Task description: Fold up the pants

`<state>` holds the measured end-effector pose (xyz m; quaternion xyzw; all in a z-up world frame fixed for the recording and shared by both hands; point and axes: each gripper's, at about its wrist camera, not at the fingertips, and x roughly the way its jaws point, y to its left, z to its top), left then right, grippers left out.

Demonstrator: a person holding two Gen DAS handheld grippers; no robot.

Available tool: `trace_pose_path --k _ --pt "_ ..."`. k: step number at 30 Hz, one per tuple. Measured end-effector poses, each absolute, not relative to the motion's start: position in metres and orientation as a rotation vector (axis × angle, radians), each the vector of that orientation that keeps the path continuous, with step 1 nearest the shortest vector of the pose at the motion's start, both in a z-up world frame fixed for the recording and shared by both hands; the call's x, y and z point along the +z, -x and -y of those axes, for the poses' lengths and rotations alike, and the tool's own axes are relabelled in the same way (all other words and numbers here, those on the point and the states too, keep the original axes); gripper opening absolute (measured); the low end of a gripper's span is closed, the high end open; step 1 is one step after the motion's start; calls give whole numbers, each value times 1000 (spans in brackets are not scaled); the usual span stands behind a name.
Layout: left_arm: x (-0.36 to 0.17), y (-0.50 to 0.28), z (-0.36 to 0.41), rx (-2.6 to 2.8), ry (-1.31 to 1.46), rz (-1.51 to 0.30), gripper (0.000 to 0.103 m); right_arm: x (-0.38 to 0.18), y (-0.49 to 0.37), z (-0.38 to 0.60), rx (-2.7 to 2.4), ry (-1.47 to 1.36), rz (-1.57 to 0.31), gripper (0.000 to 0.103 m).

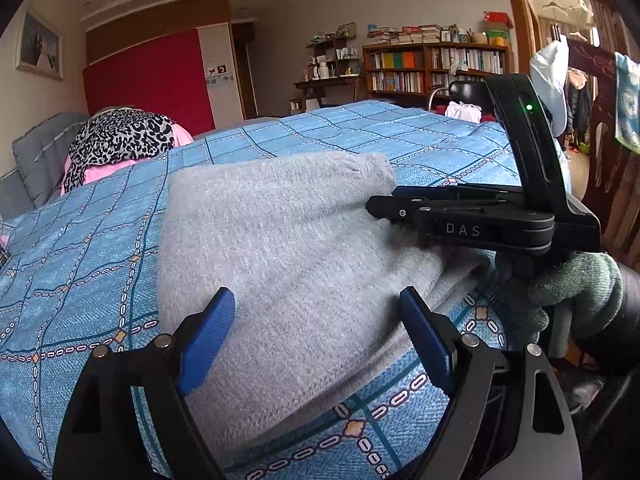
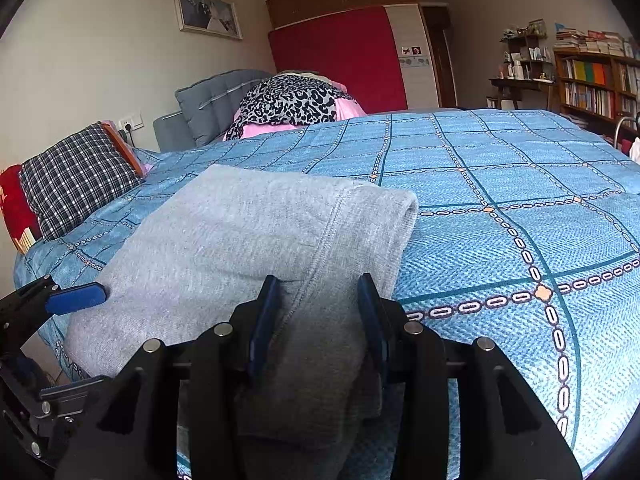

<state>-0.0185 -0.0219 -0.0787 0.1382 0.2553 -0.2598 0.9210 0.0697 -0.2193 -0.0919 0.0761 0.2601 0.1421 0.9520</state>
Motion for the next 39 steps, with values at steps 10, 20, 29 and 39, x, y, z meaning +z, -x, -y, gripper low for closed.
trace_pose_path --k 10,20,29,39 --pt "-86 22 -3 -600 -176 -529 83 -91 -68 218 287 -146 -527 43" --pt "-61 24 -19 -631 -25 -525 83 -90 -67 220 291 -157 -520 43" --pt "-93 27 0 -579 -181 -530 83 -89 -66 219 296 -156 -518 44" --pt "-24 -28 -46 -623 91 -555 83 -88 -67 216 301 -172 -519 44"
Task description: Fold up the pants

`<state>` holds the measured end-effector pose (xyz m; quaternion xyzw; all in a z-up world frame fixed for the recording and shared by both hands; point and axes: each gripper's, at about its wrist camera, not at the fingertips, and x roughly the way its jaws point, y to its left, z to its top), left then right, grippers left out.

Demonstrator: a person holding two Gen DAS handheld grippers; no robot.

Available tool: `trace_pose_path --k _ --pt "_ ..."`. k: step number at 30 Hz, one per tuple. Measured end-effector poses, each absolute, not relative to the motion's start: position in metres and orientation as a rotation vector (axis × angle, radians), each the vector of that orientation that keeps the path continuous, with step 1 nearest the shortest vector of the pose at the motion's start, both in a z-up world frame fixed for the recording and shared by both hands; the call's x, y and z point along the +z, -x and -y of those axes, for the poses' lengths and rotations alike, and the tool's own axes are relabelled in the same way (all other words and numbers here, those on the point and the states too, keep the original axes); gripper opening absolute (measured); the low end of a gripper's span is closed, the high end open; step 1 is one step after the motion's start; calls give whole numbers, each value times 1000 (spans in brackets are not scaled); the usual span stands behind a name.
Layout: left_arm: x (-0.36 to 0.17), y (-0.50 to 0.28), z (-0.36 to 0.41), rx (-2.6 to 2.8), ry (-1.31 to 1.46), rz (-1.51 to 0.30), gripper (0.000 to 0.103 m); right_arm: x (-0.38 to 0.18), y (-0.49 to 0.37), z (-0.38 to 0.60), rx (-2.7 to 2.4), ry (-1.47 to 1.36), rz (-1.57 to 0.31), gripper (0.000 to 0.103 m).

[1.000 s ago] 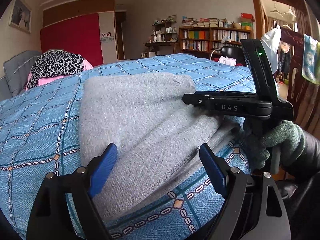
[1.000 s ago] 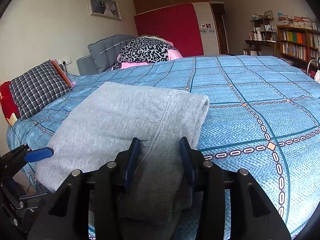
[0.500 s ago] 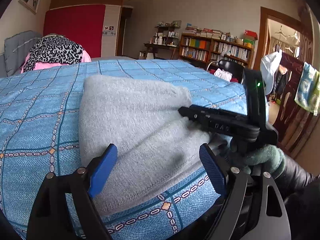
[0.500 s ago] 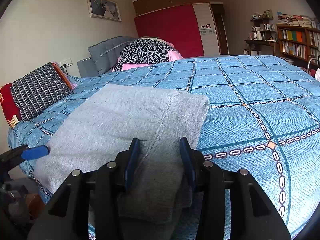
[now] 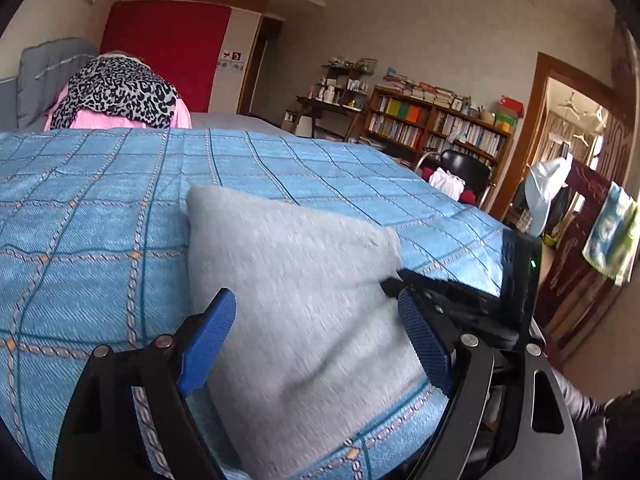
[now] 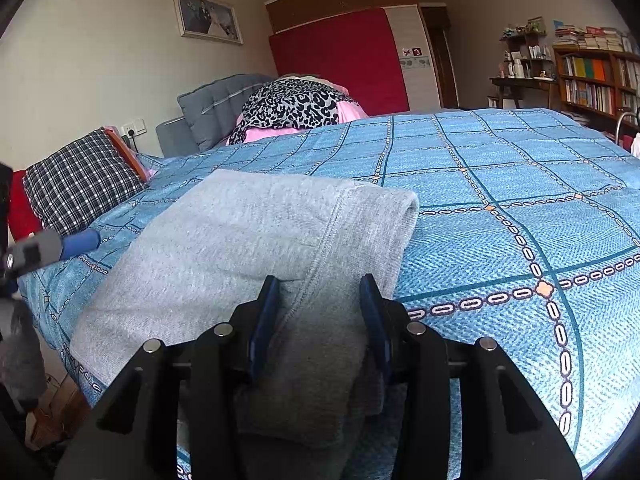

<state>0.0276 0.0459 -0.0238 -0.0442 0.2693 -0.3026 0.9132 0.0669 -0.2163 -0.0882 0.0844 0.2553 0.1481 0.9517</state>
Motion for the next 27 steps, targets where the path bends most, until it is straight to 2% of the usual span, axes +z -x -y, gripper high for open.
trace_pose_path --k 4,7,16,20,27 --pt "-7 -72 -49 -555 68 -580 82 -89 -66 218 303 -174 -517 44" --pt "-8 -114 -50 -508 66 -661 78 -89 -66 217 306 -176 -515 44" --pt "-61 -195 -37 -438 56 -862 76 -90 -66 220 317 -178 -516 44" --pt "-79 -206 -40 -437 84 -899 78 -90 -67 221 321 -171 -514 44" --pt "-60 -182 -51 -430 110 -872 77 -84 -70 227 326 -199 -539 46"
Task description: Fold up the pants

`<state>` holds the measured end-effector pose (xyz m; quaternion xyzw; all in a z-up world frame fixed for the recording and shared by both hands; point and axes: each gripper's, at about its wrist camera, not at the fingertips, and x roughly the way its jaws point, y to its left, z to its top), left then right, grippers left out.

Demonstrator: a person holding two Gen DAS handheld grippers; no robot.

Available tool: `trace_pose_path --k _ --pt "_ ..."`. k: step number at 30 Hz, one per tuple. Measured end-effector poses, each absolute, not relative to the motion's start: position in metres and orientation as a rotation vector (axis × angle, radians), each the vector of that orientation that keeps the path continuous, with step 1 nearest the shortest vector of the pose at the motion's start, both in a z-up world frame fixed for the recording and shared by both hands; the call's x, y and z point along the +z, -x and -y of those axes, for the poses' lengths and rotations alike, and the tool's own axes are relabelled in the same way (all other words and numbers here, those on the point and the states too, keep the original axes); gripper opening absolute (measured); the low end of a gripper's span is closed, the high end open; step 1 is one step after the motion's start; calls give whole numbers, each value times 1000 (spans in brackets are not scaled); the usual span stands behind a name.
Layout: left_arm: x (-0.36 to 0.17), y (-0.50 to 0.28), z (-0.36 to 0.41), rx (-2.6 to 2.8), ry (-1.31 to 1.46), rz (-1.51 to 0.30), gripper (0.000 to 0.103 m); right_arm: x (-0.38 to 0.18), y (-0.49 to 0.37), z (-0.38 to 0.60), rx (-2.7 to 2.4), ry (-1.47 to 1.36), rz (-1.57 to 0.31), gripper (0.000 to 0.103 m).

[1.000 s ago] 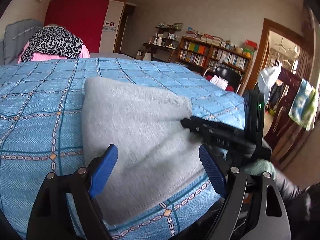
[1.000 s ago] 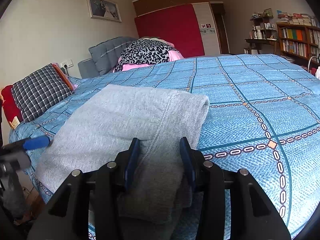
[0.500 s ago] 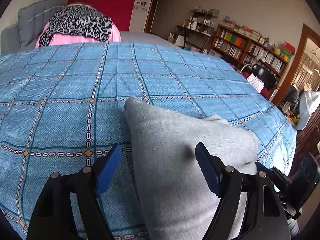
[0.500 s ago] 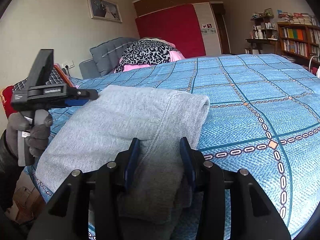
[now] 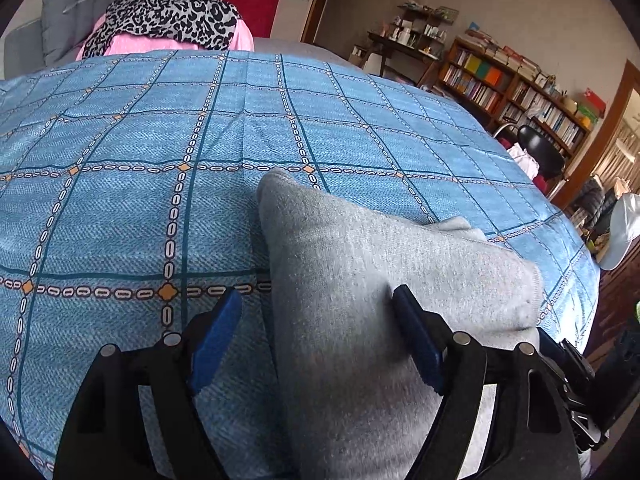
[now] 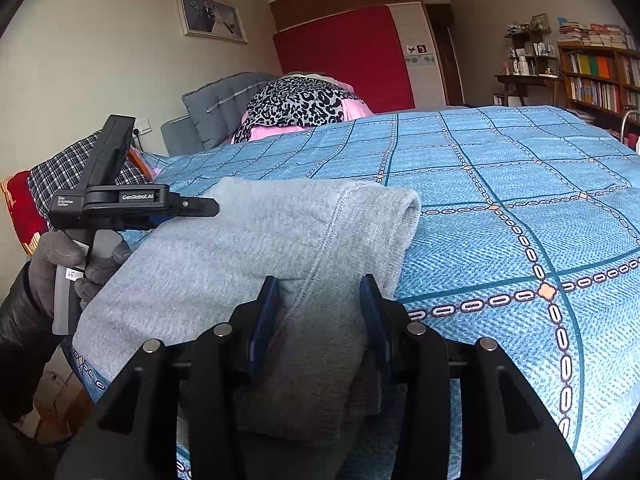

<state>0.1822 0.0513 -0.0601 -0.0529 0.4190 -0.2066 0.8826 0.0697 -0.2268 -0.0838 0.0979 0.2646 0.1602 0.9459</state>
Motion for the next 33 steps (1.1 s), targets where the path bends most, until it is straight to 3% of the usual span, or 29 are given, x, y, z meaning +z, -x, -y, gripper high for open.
trace_pose_path --k 1,2,3,9,16,24,29,33 --pt "-57 -178 -54 -433 119 -874 77 -81 -69 229 326 -219 -549 60" --pt "-55 -173 -58 -437 126 -872 79 -79 -70 232 309 -238 -564 80" --pt "-52 -168 -61 -440 129 -870 81 -77 -69 236 296 -257 -566 84" --pt "-49 -146 -72 -472 147 -883 91 -70 -77 251 291 -332 -612 84" --pt "-58 -144 -84 -529 224 -933 92 -85 -104 250 390 -389 -799 84" --pt "-64 -142 -76 -601 232 -965 92 -81 -117 246 444 -368 -867 84" --pt "-71 -143 -72 -653 246 -987 94 -81 -118 244 489 -379 -880 74" --pt "-71 -141 -72 -679 253 -996 94 -81 -123 240 506 -385 -889 74"
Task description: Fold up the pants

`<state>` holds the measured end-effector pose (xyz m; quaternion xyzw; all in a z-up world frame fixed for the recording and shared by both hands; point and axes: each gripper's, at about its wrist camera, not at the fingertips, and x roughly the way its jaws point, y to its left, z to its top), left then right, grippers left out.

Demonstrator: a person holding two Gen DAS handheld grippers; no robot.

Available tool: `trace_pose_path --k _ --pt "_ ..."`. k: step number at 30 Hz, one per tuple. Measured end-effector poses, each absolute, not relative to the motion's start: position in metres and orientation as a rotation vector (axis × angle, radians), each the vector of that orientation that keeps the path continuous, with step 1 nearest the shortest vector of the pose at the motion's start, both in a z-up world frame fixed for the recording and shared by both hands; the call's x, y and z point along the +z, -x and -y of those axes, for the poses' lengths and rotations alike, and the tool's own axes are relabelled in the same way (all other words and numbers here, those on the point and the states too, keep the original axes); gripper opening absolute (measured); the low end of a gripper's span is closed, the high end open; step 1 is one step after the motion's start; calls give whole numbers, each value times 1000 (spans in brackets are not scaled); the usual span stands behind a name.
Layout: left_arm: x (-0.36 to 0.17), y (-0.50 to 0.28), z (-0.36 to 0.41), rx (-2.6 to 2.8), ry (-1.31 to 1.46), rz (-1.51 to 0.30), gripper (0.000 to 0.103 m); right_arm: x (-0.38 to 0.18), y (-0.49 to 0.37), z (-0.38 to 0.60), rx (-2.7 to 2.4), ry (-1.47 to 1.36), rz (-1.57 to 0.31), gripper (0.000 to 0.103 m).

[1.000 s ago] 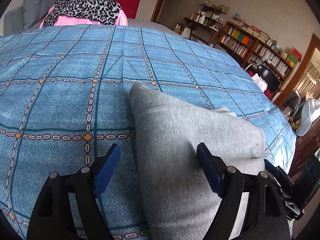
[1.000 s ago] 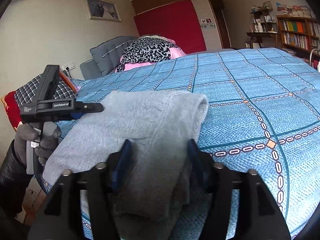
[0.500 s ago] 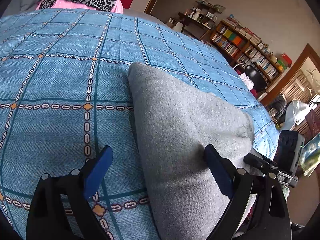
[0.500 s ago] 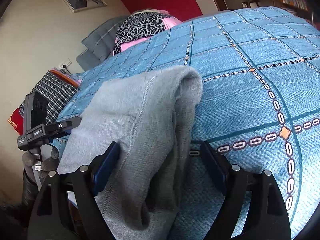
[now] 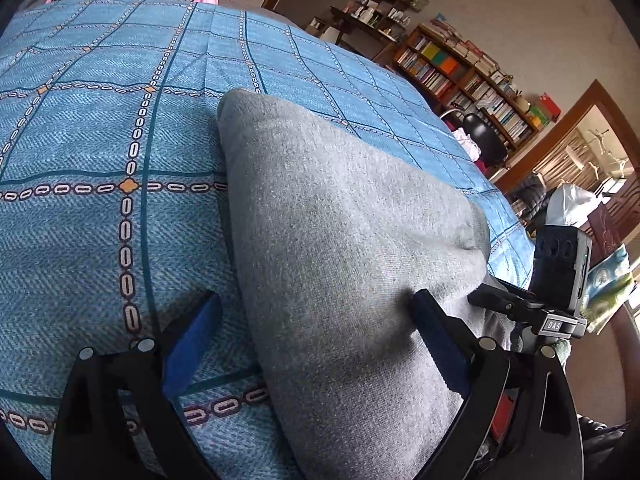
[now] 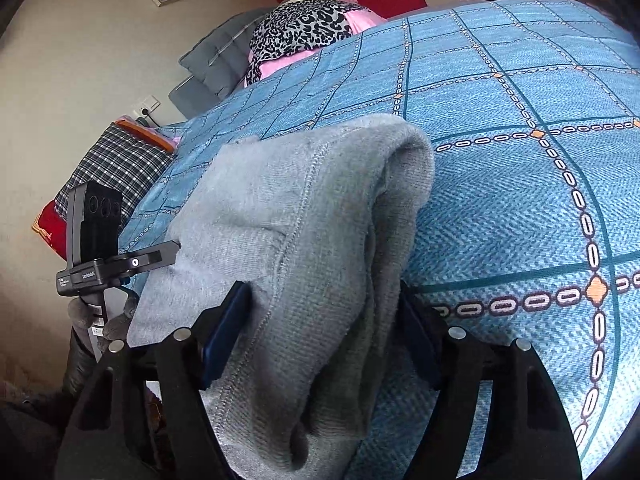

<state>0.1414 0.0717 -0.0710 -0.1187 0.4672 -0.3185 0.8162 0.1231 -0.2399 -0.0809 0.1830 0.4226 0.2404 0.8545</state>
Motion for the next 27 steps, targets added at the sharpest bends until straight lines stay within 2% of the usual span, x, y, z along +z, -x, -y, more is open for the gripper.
trace_pose_path --k 5,6,7,8,12,18,27 --pt "-73 -133 -55 -746 194 -1004 93 -81 -127 237 517 -381 -890 74" --pt "-73 -131 -51 -738 173 -997 90 -80 -126 237 518 -376 -885 73" --pt "-73 -129 -49 -731 161 -993 88 -80 -125 237 521 -374 -880 67" --pt "-72 -129 -48 -725 161 -991 83 -80 -123 237 524 -374 -872 63" --pt "-65 -125 -53 -717 189 -973 64 -78 -117 237 530 -384 -839 54" --pt "-48 -115 -53 -712 155 -899 51 -63 -108 236 527 -368 -778 48" --pt "-15 -123 -27 -727 136 -826 46 -31 -102 256 491 -347 -670 46"
